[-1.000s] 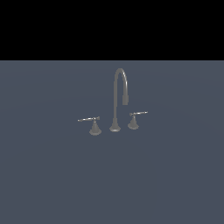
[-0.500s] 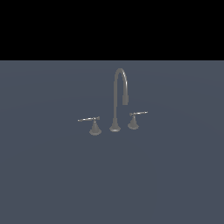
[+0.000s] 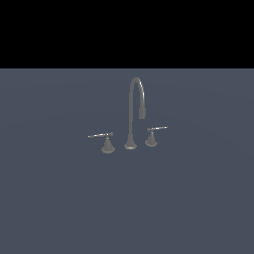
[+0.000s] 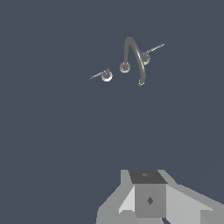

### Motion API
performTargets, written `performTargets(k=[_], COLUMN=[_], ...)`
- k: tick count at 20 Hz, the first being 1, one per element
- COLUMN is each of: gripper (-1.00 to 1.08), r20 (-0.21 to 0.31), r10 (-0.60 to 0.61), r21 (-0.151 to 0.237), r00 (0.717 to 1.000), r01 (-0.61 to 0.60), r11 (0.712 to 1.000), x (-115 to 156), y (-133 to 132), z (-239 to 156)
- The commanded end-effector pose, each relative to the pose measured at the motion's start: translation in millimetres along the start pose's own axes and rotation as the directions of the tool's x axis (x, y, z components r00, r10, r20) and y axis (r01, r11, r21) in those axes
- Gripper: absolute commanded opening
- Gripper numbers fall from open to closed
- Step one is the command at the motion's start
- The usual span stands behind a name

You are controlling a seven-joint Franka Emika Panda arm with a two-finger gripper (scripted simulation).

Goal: Turn on the faucet by rotating a designated handle.

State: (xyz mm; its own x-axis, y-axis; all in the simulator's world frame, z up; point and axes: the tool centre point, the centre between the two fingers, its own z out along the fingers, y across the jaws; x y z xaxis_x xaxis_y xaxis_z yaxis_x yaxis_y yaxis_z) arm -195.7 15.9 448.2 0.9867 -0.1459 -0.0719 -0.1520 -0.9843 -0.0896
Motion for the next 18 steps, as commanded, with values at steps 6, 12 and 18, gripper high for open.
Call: performTargets(k=[6,12,18], gripper=[-1.00,-1.00,-1.00], r20=[0.033,0.066,0.090], r10=[0.149,0.288,0.431], r21=[0.058,0.081,0.079], r00=[0.988,0.955,0.898], r01=[-0.151,-0.293,-0.438], r11=[0.987,0.953,0.895], x=[52,92,127], y=[-28,-51,-71], z=[39,79,126])
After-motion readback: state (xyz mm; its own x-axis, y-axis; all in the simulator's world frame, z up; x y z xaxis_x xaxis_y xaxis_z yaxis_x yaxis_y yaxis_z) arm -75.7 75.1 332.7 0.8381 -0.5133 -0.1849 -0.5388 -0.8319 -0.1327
